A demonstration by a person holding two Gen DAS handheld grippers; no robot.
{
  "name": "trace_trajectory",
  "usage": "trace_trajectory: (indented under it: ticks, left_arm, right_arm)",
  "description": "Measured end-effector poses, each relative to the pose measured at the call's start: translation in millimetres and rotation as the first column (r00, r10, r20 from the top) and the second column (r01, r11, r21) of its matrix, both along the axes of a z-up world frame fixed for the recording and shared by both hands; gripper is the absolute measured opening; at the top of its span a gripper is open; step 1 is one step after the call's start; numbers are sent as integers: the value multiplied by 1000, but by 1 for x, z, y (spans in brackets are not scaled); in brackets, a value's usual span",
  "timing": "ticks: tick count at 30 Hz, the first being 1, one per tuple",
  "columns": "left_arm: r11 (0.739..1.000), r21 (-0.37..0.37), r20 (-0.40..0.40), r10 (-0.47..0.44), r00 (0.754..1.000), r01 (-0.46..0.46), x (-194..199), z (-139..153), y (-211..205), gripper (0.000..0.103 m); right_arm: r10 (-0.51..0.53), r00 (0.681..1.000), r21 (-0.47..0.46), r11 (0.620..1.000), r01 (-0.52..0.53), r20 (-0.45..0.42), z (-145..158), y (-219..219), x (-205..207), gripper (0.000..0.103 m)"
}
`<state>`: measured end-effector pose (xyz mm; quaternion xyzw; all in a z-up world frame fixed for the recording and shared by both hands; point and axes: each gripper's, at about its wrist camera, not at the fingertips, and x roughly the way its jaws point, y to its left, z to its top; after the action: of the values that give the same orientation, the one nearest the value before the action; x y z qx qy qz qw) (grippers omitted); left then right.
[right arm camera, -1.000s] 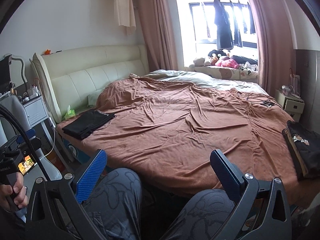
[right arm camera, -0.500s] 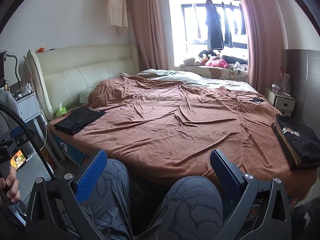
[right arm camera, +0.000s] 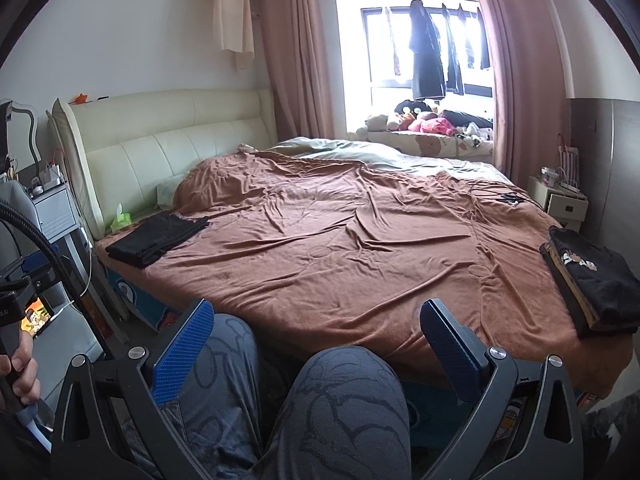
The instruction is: Fold small clothes
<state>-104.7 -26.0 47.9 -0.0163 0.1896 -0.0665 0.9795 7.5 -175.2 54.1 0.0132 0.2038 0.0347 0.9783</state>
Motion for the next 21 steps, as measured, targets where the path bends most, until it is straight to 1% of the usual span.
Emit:
trace_trajectory:
  ticks: [9, 21]
  left_arm:
    - [1000, 9, 11, 9, 1000, -9, 0, 3, 2, 103]
    - [999, -10, 8, 40, 999, -40, 1, 4, 12, 103]
  right_arm:
    - [13, 1000, 14, 1000, -13, 0, -3, -3, 6, 103]
    - [20, 1000, 12, 1000, -20, -4, -7, -3, 11, 103]
